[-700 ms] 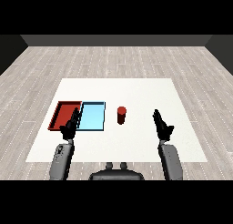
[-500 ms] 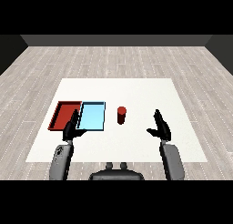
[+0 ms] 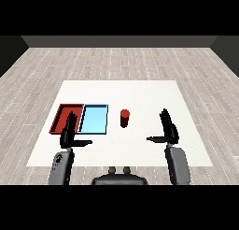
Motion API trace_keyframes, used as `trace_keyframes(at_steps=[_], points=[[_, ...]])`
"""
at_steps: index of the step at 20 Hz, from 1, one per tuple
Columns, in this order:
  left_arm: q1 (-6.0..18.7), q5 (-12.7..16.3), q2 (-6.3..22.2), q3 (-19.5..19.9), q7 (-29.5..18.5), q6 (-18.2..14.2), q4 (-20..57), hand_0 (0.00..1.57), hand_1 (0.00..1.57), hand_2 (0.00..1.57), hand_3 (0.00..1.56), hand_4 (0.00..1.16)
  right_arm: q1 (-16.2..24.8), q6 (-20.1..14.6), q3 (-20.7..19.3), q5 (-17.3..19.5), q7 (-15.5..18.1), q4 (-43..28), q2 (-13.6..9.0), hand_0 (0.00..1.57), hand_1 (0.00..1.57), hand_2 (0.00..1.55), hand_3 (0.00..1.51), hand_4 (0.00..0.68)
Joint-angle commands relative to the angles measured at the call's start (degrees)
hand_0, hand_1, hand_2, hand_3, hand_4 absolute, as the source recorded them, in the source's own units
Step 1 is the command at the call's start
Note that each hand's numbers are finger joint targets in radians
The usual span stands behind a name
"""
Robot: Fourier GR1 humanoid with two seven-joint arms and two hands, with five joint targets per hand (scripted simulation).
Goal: Pick the red can and put it in the red box
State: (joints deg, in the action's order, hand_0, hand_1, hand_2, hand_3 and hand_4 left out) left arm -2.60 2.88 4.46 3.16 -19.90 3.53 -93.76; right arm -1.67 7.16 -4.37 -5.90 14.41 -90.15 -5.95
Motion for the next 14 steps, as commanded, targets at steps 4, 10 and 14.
trace_keyframes(at_steps=[4, 10, 14], points=[[0.36, -0.08, -1.49, 0.25, -5.91, 0.37, 1.67, 0.0, 0.0, 0.0, 0.0, 0.0, 2.68, 1.22, -0.05, 1.26, 7.03, 1.94, 0.97, 0.0, 0.0, 0.0, 0.0, 0.0], [-4.26, 1.39, -1.35, -0.19, -4.31, 2.26, -4.49, 0.0, 0.0, 0.0, 0.0, 0.0, 4.98, 2.75, -0.84, -1.41, 0.74, -6.32, -0.28, 0.0, 0.0, 0.0, 0.0, 0.0], [-1.51, 0.37, -0.96, 0.17, -7.28, 2.78, 0.53, 0.0, 0.0, 0.0, 0.0, 0.0, -3.81, 1.76, 0.09, 0.67, 4.86, 5.62, 1.7, 0.0, 0.0, 0.0, 0.0, 0.0]])
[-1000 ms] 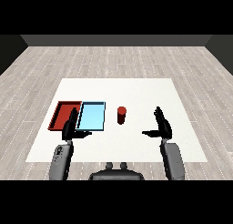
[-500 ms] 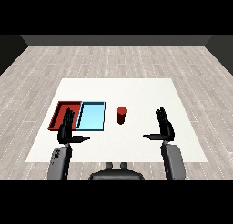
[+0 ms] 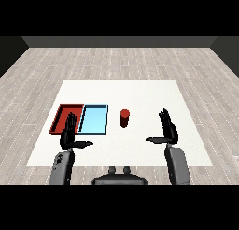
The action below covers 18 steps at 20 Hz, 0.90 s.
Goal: Pick the red can and put it in the red box
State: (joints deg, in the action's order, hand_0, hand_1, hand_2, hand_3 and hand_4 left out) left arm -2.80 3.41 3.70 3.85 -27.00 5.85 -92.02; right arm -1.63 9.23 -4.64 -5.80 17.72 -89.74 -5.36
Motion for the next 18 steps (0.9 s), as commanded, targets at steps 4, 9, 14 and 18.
trace_keyframes(at_steps=[4, 9, 14, 18], points=[[-2.58, -0.46, 0.11, -0.25, -0.91, 0.7, -2.23, 0.0, 0.0, 0.0, 0.0, 0.0, -3.61, 1.1, -0.59, -1.39, -0.57, 4.8, 0.3, 0.0, 0.0, 0.0, 0.0, 0.0], [0.6, 0.58, 0.18, 1.03, 0.92, -0.05, -1.07, 0.0, 0.0, 0.0, 0.0, 0.0, -4.45, -1.38, 0.82, -2.37, -3.92, 3.24, 2.99, 0.0, 0.0, 0.0, 0.0, 0.0], [-5.47, -2.06, -2.16, -1.89, -3.33, -0.51, -3.22, 0.0, 0.0, 0.0, 0.0, 0.0, -8.31, 1.04, -0.28, -2.76, -1.94, 10.79, 1.42, 0.0, 0.0, 0.0, 0.0, 0.0], [0.68, 1.04, 0.67, 1.77, -2.09, 1.79, 1.96, 0.0, 0.0, 0.0, 0.0, 0.0, -6.21, -2.17, 3.99, -0.3, -2.73, 8.62, 5.2, 0.0, 0.0, 0.0, 0.0, 0.0]])
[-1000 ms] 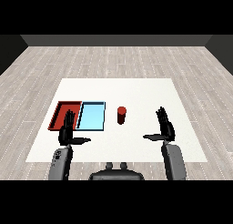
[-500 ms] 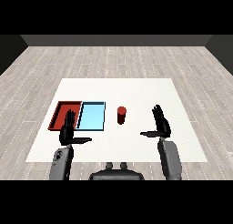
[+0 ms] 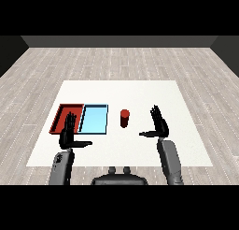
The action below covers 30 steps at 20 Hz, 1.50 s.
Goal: Pick the red can and put it in the red box
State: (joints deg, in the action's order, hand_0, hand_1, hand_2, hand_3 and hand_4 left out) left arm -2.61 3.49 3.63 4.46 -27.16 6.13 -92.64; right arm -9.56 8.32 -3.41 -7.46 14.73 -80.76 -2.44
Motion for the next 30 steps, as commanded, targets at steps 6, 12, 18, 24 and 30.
trace_keyframes(at_steps=[6, 12, 18, 24, 30], points=[[1.09, 1.19, 0.48, 1.26, 0.36, 0.8, 0.09, 0.0, 0.0, 0.0, 0.0, 0.0, -0.05, -1.69, 4.41, -1.37, 3.28, 4.7, 2.38, 0.0, 0.0, 0.0, 0.0, 0.0], [-1.67, 0.26, -1.2, -0.78, 1.6, -0.11, -3.57, 0.0, 0.0, 0.0, 0.0, 0.0, -4.3, -4.54, 7.04, -2.19, 2.71, 8.84, 2.42, 0.0, 0.0, 0.0, 0.0, 0.0], [1.21, 1.57, -0.27, 1.89, -2.91, 1.09, 2.82, 0.0, 0.0, 0.0, 0.0, 0.0, -4.96, -7.08, 8.69, -4.62, 3.72, 10.66, 2.43, 0.0, 0.0, 0.0, 0.0, 0.0], [-1.08, 1.03, -1.14, 0.38, -0.4, 0.46, -1.62, 0.0, 0.0, 0.0, 0.0, 0.0, -13.78, -7.92, 7.3, -4.53, 9.74, 24.35, 2.43, 0.0, 0.0, 0.0, 0.0, 0.0], [-1.48, 0.41, -1.03, -0.15, 2.19, -0.51, -4.5, 0.0, 0.0, 0.0, 0.0, 0.0, -19.2, -7.08, 8.34, -8.67, 17.52, 37.04, 2.44, 0.0, 0.0, 0.0, 0.0, 0.0]])
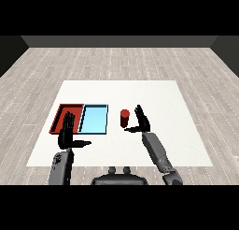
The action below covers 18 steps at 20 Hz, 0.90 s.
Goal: Pick the red can and put it in the red box
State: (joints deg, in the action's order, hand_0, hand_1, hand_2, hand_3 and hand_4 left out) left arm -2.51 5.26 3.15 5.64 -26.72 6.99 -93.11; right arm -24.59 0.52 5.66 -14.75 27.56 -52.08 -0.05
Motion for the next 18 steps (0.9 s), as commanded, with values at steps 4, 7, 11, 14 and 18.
trace_keyframes(at_steps=[4, 7, 11, 14, 18], points=[[0.74, -0.86, -0.28, 0.29, -1.6, -0.72, 2.37, 0.0, 0.0, 0.0, 0.0, 0.0, -5.55, 0.69, 1.4, -4.38, 7.58, 12.81, 0.04, 0.0, 0.0, 0.0, 0.0, 0.0], [2.65, 2.37, 1.31, 1.8, 2.78, 0.65, 0.0, 0.0, 0.0, 0.0, 0.0, 0.0, -2.32, -3.37, 7.14, -7.07, 5.45, 8.48, 0.04, 0.0, 0.0, 0.0, 0.0, 0.0], [-0.99, -1.28, -1.42, -1.65, 3.66, -2.57, -4.69, 0.0, 0.0, 0.0, 0.0, 0.0, -6.63, -2.93, 6.09, -9.64, 4.36, 10.66, 0.04, 0.0, 0.0, 0.0, 0.0, 0.0], [4.57, 3.39, 3.05, 4.12, 2.94, 1.13, 1.76, 0.0, 0.0, 0.0, 0.0, 0.0, -9.12, 0.49, 2.98, -8.38, 7.68, 18.8, 0.04, 0.0, 0.0, 0.0, 0.0, 0.0], [3.46, 2.23, 0.81, 1.44, 5.34, -0.81, -2.02, 0.0, 0.0, 0.0, 0.0, 0.0, -16.04, 0.19, 3.96, -10.54, 8.36, 23.99, 0.04, 0.0, 0.0, 0.0, 0.0, 0.0]])
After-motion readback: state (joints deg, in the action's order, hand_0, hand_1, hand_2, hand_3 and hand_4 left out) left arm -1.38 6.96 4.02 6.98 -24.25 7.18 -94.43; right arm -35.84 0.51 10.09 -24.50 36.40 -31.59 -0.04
